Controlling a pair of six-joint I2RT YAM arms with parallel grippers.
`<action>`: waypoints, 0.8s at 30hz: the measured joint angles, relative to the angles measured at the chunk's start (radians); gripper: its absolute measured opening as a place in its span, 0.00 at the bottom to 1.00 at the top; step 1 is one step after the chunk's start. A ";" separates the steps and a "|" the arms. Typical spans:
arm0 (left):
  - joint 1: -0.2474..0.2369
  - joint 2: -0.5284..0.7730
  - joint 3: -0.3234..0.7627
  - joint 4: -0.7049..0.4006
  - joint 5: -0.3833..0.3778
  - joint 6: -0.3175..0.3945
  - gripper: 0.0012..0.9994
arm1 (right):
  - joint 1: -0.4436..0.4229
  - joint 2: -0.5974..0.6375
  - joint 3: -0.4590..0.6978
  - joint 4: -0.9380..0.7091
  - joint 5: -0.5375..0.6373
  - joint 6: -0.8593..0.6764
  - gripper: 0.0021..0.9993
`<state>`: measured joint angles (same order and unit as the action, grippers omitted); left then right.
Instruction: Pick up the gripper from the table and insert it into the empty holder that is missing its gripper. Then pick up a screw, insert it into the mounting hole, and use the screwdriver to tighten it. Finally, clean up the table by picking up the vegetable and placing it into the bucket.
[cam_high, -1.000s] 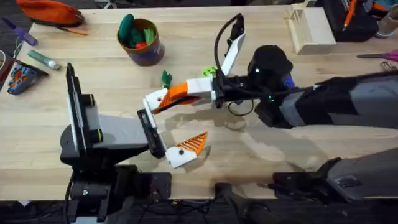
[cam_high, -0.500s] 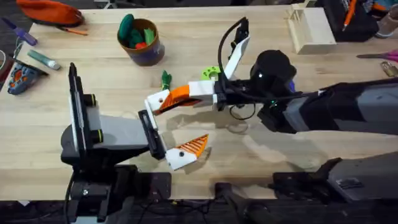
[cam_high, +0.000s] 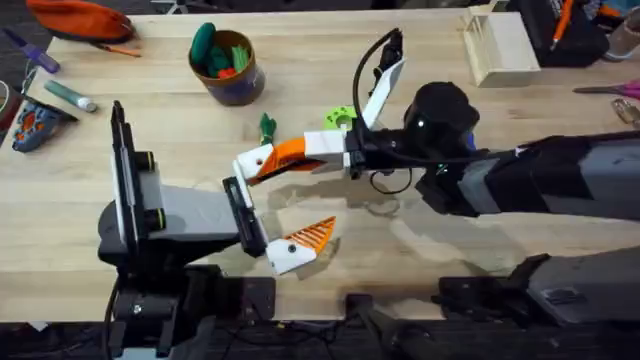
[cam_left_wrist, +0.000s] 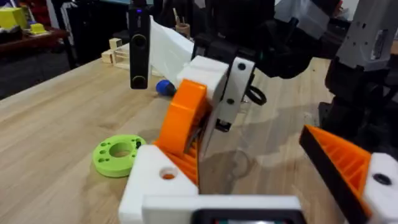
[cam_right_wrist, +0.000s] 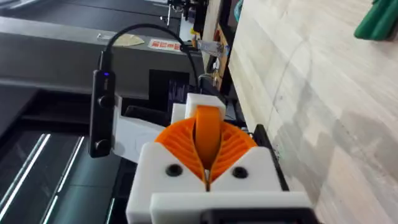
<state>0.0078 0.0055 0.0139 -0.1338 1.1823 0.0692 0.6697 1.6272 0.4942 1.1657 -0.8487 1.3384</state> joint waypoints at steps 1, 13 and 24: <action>0.000 0.000 0.000 0.000 -0.001 0.000 1.00 | 0.002 0.000 0.000 0.000 0.004 0.000 0.01; 0.000 0.000 0.000 0.000 -0.001 -0.002 1.00 | 0.017 -0.013 -0.023 0.007 0.048 0.000 0.01; 0.000 0.000 0.000 -0.001 0.004 -0.002 1.00 | 0.031 -0.042 -0.049 0.007 0.087 0.000 0.01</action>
<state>0.0078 0.0055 0.0139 -0.1345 1.1862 0.0677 0.7002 1.5856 0.4454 1.1725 -0.7618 1.3384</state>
